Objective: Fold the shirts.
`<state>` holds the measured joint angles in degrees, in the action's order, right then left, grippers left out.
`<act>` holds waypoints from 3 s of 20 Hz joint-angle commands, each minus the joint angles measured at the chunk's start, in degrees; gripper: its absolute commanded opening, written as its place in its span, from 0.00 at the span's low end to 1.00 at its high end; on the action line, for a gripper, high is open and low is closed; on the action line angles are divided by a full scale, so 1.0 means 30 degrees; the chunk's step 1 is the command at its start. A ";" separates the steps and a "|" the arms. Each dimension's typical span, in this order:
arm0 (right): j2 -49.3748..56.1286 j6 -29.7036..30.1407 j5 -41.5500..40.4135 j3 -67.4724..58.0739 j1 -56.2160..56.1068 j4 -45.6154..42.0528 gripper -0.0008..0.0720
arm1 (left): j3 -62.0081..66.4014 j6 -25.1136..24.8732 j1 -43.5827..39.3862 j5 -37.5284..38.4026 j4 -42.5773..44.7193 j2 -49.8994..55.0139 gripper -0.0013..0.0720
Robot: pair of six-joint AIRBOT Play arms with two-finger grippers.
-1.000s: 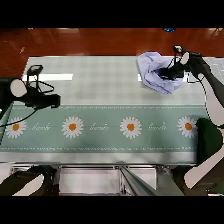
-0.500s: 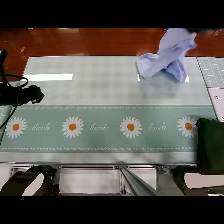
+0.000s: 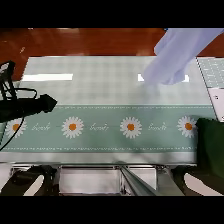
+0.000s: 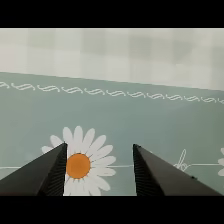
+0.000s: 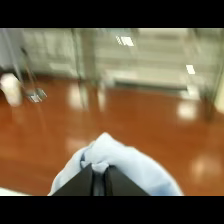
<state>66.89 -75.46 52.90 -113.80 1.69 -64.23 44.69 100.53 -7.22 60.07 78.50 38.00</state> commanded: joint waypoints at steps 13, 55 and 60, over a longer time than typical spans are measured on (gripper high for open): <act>0.3133 -0.0175 0.4983 0.6295 -1.2109 0.2295 0.06 | 0.1457 0.0233 0.3905 0.1027 0.2113 -0.0197 0.71; -0.8284 -0.0335 0.6645 2.8873 0.6666 0.3351 0.57 | -0.7475 -0.9071 -0.1770 -0.3016 -1.2619 1.0156 0.04; -0.8094 -0.0685 0.6280 3.1795 0.6659 0.4029 0.57 | -0.6441 -0.9537 -0.1406 -0.2171 -1.2597 1.0040 0.04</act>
<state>42.26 -77.19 72.31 -22.46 21.65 -53.74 23.77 72.84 -11.35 53.82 40.91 67.48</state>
